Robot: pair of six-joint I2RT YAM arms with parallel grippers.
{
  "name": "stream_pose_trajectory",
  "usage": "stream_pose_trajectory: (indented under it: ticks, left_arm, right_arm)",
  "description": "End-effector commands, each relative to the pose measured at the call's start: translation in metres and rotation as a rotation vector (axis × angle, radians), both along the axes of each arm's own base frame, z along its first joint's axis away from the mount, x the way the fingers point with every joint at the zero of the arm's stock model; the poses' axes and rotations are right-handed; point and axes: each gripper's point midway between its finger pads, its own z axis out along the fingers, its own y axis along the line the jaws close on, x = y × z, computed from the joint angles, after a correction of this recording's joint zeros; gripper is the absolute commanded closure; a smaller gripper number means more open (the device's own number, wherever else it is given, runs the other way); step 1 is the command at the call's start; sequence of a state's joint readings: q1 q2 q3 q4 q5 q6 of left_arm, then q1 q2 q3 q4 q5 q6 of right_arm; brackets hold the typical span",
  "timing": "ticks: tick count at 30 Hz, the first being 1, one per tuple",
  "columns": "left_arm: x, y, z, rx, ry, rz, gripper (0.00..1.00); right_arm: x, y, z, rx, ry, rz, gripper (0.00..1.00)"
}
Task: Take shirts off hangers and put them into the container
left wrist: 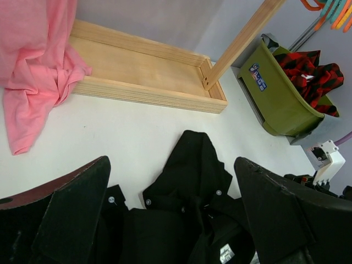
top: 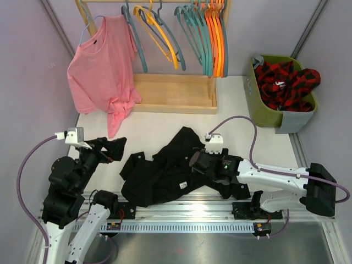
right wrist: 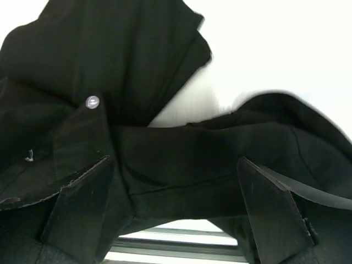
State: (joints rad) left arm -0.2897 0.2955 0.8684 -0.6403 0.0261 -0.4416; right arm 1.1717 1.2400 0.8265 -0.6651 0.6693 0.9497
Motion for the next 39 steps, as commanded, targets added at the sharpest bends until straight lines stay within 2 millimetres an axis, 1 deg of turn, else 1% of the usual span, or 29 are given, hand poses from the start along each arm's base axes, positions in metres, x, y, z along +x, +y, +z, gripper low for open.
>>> stream_pose_trajectory:
  ticks: [1,2,3,7,11,13,15,16,18,19,20,21,22,23,24,26,27,28,29,30,31,32,33,34,35,36,37,38,39]
  left_arm:
    - [0.004,-0.005,0.006,-0.019,-0.029,-0.02,0.01]
    - [0.004,-0.006,0.006,-0.018,-0.029,-0.021,0.01]
    - [0.004,-0.006,0.005,-0.021,-0.027,-0.026,0.01]
    - [0.005,-0.009,-0.004,-0.015,-0.004,-0.036,0.01]
    - [0.005,-0.01,-0.009,-0.011,0.007,-0.045,0.01]
    - [0.004,-0.01,-0.009,-0.013,0.006,-0.047,0.01]
    - [0.003,-0.009,-0.009,-0.012,0.011,-0.044,0.01]
    - [0.002,-0.009,-0.01,-0.01,0.01,-0.044,0.01]
    - [0.001,-0.008,-0.013,-0.008,0.016,-0.041,0.01]
    - [-0.001,-0.008,-0.014,-0.012,0.012,-0.039,0.01]
    - [-0.001,-0.008,-0.017,-0.013,0.017,-0.042,0.01]
    - [-0.001,-0.009,-0.025,-0.011,0.031,-0.045,0.01]
    - [-0.003,-0.009,-0.029,-0.02,0.035,-0.049,0.01]
    - [-0.005,-0.011,-0.032,-0.023,0.039,-0.059,0.01]
    - [-0.005,-0.012,-0.042,-0.023,0.057,-0.064,0.01]
    - [-0.009,-0.014,-0.047,-0.038,0.061,-0.08,0.01]
    - [-0.011,-0.015,-0.049,-0.043,0.061,-0.086,0.01]
    - [-0.013,-0.016,-0.05,-0.053,0.058,-0.09,0.01]
    - [-0.014,-0.017,-0.051,-0.058,0.056,-0.097,0.01]
    - [-0.016,-0.017,-0.05,-0.061,0.049,-0.102,0.01]
    - [-0.016,-0.017,-0.048,-0.068,0.039,-0.102,0.01]
    - [-0.018,-0.017,-0.046,-0.072,0.028,-0.107,0.01]
    - [-0.019,-0.017,-0.044,-0.073,0.017,-0.108,0.01]
    - [-0.019,-0.017,-0.042,-0.072,0.011,-0.108,0.01]
    - [-0.021,-0.017,-0.038,-0.072,-0.001,-0.109,0.01]
    - [-0.021,-0.016,-0.036,-0.068,-0.008,-0.108,0.01]
    - [-0.022,-0.015,-0.033,-0.065,-0.017,-0.106,0.01]
    - [-0.023,-0.014,-0.029,-0.064,-0.028,-0.101,0.01]
    - [-0.023,-0.013,-0.027,-0.056,-0.033,-0.097,0.01]
  right_arm:
    - [-0.005,-0.011,-0.016,0.093,0.021,-0.163,0.01]
    - [-0.007,-0.013,-0.025,0.092,0.035,-0.177,0.01]
    - [-0.01,-0.019,-0.04,0.101,0.048,-0.217,0.01]
    - [-0.013,-0.027,-0.072,0.113,0.064,-0.279,0.01]
    - [-0.008,-0.027,-0.084,0.102,0.045,-0.313,0.0]
    - [-0.006,-0.02,-0.086,0.108,0.04,-0.3,0.03]
    - [-0.005,-0.016,-0.09,0.125,0.043,-0.293,0.1]
    - [-0.006,-0.016,-0.092,0.133,0.047,-0.293,0.17]
    - [-0.008,-0.021,-0.1,0.143,0.048,-0.307,0.26]
    - [-0.008,-0.025,-0.101,0.151,0.046,-0.319,0.45]
    - [-0.011,-0.033,-0.108,0.148,0.049,-0.336,0.53]
    - [-0.011,-0.035,-0.109,0.161,0.046,-0.34,0.63]
    - [-0.011,-0.037,-0.106,0.177,0.037,-0.353,0.76]
    - [-0.012,-0.042,-0.107,0.18,0.033,-0.369,0.95]
    - [-0.014,-0.051,-0.107,0.156,0.031,-0.382,1.0]
    - [-0.01,-0.056,-0.092,0.161,-0.009,-0.371,1.0]
    - [-0.007,-0.055,-0.084,0.175,-0.03,-0.365,1.0]
    - [0.0,-0.052,-0.064,0.222,-0.082,-0.352,1.0]
    - [0.007,-0.042,-0.046,0.221,-0.129,-0.27,1.0]
    - [0.013,-0.034,-0.028,0.243,-0.173,-0.226,1.0]
    - [0.021,-0.027,0.0,0.29,-0.24,-0.188,1.0]
    - [0.03,-0.014,0.031,0.289,-0.323,-0.096,1.0]
    - [0.035,-0.009,0.054,0.304,-0.38,-0.066,1.0]
    - [0.039,-0.002,0.071,0.296,-0.425,-0.023,1.0]
    - [0.046,0.01,0.106,0.291,-0.499,0.04,1.0]
    - [0.046,0.032,0.114,0.297,-0.502,0.14,1.0]
    - [0.047,0.048,0.124,0.279,-0.51,0.218,1.0]
    - [0.049,0.067,0.152,0.274,-0.524,0.29,1.0]
    - [0.042,0.103,0.136,0.258,-0.45,0.436,1.0]
